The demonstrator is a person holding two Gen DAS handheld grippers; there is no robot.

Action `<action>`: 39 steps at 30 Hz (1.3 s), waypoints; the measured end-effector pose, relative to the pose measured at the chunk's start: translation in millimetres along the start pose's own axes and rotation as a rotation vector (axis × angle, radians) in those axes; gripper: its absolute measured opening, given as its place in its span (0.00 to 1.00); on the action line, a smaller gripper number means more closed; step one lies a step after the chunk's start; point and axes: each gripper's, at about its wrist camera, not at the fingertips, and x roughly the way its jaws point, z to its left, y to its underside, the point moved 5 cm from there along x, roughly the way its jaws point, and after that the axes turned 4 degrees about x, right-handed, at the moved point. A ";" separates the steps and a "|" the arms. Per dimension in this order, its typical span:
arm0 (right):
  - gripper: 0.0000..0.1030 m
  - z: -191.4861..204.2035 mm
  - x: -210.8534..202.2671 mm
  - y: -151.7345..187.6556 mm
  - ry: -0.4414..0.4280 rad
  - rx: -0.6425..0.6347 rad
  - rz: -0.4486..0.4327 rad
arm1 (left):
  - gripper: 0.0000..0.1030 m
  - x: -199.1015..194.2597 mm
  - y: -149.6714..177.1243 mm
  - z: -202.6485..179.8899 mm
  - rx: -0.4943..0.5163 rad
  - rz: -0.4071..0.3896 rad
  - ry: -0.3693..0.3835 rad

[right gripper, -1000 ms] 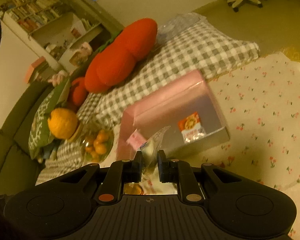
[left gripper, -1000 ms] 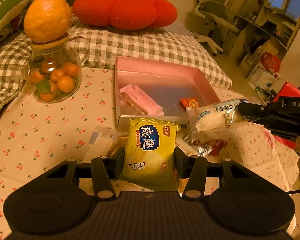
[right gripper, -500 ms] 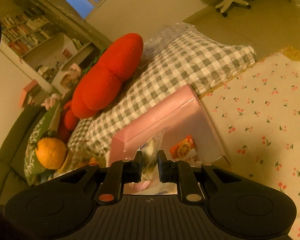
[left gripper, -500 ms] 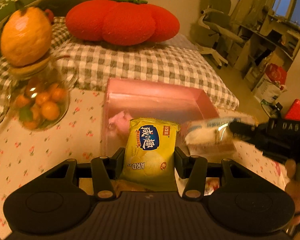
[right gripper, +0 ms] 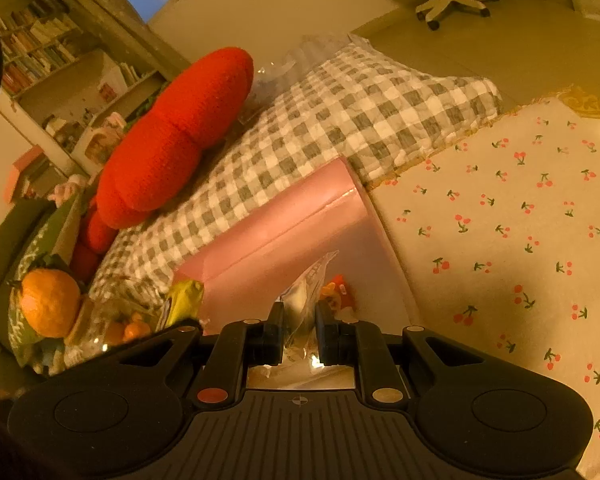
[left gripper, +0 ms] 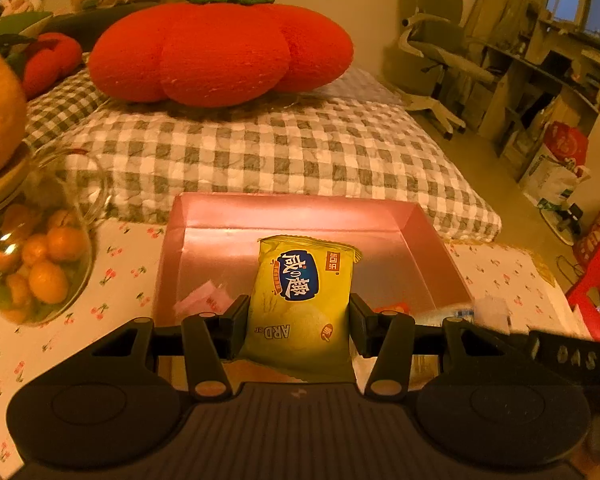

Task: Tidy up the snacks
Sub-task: 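Carry the yellow packet with the left tool while the right tool carries the white packet to the box, then open the left tool in the box while the right tool releases the white packet beside it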

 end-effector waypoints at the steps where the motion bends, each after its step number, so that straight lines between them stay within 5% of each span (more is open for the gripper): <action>1: 0.15 -0.9 0.8 0.5 0.003 -0.001 0.002 | 0.46 3.8 -0.9 -0.8 0.003 -0.003 -0.002; 17: 0.20 -2.6 3.7 -0.6 0.032 -0.027 -0.001 | 0.48 39.0 4.0 -10.4 0.056 0.017 -0.053; 22: 0.48 -3.2 -1.8 -4.9 0.023 -0.029 -0.023 | 0.68 33.6 3.2 -12.6 0.082 -0.009 -0.060; 39: 0.68 0.9 -31.2 -10.3 0.020 -0.049 -0.042 | 0.83 -15.2 15.9 4.7 0.072 -0.027 -0.046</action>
